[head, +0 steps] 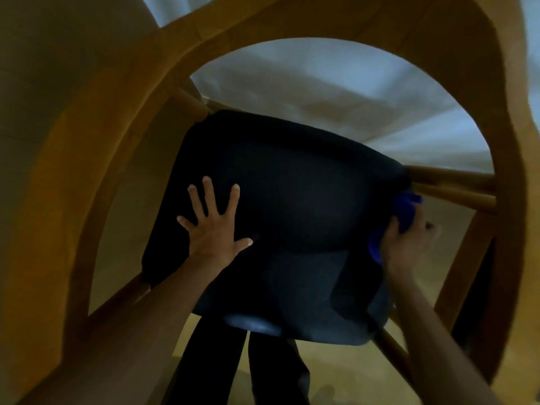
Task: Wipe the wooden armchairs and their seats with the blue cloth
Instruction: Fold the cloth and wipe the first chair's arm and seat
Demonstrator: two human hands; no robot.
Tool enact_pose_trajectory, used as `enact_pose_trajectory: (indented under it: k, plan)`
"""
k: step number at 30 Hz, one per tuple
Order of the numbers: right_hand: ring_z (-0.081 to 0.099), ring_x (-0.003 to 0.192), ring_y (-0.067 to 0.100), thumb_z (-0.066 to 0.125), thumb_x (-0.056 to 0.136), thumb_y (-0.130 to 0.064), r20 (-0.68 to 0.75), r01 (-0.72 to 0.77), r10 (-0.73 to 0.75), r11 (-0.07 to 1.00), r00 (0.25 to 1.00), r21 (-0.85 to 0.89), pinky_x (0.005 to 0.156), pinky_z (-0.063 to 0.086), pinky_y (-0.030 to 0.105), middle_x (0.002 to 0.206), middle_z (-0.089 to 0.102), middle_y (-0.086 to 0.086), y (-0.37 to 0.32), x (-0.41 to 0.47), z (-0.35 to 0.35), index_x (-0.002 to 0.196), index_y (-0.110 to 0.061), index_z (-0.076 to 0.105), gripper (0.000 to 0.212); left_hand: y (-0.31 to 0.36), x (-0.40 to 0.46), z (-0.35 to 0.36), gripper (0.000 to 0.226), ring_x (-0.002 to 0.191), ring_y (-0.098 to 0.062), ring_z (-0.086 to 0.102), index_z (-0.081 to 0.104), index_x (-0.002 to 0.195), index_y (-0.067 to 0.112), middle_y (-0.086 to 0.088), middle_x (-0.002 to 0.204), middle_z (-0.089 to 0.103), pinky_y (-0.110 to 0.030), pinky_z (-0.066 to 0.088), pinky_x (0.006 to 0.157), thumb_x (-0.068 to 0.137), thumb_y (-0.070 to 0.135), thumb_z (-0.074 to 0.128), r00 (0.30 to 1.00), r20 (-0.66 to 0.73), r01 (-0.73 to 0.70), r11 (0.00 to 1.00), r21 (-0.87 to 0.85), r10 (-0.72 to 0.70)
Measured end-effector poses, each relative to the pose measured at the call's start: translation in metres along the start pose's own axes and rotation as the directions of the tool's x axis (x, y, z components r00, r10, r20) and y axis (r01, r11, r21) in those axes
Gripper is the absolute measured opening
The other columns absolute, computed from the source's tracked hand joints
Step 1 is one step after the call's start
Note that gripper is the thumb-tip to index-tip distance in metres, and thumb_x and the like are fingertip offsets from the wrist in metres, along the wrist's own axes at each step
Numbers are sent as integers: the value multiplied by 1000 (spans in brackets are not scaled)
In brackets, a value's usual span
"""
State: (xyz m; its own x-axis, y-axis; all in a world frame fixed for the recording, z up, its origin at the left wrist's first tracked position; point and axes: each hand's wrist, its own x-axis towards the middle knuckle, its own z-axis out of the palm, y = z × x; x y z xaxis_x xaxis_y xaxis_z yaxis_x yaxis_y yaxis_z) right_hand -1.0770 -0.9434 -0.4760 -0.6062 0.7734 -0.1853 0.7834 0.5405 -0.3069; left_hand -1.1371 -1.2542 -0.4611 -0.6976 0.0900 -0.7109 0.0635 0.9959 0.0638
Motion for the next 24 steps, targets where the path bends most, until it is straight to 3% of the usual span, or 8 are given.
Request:
enact_pose_trajectory:
  k: [4, 7, 10, 14, 17, 19, 22, 24]
  plan:
    - [49, 103, 31, 67, 78, -12, 160, 317, -323, 946, 933, 62, 80, 49, 39, 125, 44, 13, -39, -141, 40, 125, -24, 50, 52, 0, 1, -3, 113, 136, -46, -30, -23, 146, 34, -17, 147, -40, -72, 17, 104, 78, 61, 63, 1000, 13, -2, 1000, -20, 2]
    - [49, 93, 28, 84, 62, -33, 389, 642, -647, 749, 656, 163, 72, 53, 35, 117, 46, 9, -37, -223, 41, 121, -27, 50, 68, 1, 0, -4, 114, 137, -44, -29, -22, 147, 35, -15, 148, -39, -72, 18, 105, 77, 62, 64, 1000, 10, 5, 1000, -21, -5]
    - [48, 93, 27, 64, 78, -40, 420, 779, -784, 581, 457, 237, 68, 53, 33, 117, 43, 8, -8, -203, 31, 120, -27, 52, 45, -1, -1, -3, 114, 138, -44, -28, -22, 146, 35, -15, 149, -38, -72, 19, 105, 77, 62, 64, 1000, -9, 0, 1000, -14, 0]
    - [51, 96, 37, 65, 75, -5, 269, 707, -710, 696, 650, 127, 70, 53, 40, 120, 43, 15, -9, -103, 22, 124, -24, 49, 55, -3, -1, 0, 115, 138, -43, -28, -23, 146, 36, -14, 149, -38, -72, 19, 104, 76, 64, 63, 999, -28, -17, 1000, -5, 17]
    - [45, 111, 38, 60, 87, -11, 132, 435, -435, 900, 891, 33, 74, 45, 34, 129, 41, 18, -55, -28, 20, 130, -19, 50, 45, -8, 0, 0, 117, 138, -41, -30, -24, 145, 38, -11, 148, -41, -70, 19, 105, 74, 63, 66, 998, -10, -55, 998, -11, 55]
    - [41, 115, 34, 56, 91, -17, 62, 264, -265, 964, 962, 12, 75, 42, 35, 133, 38, 15, -87, -4, 28, 134, -19, 46, 44, -19, -2, -4, 119, 139, -36, -31, -23, 145, 41, -6, 147, -43, -66, 22, 107, 74, 55, 72, 995, 27, -95, 995, -3, 96]
    - [47, 105, 38, 59, 84, -14, 124, 399, -391, 916, 912, -50, 74, 50, 43, 128, 44, 17, -116, -49, 48, 130, -18, 50, 47, -38, -5, -15, 113, 142, -27, -27, -15, 147, 44, 1, 150, -40, -53, 39, 100, 79, 27, 74, 987, 65, -150, 988, 38, 148]
    - [52, 93, 38, 65, 73, -10, 255, 618, -601, 786, 758, 14, 67, 53, 44, 119, 51, 18, -117, -123, 60, 124, -17, 55, 52, -43, -6, -21, 106, 143, -24, -24, -8, 148, 43, 3, 153, -35, -45, 46, 94, 82, 8, 66, 984, 60, -171, 985, 24, 170]
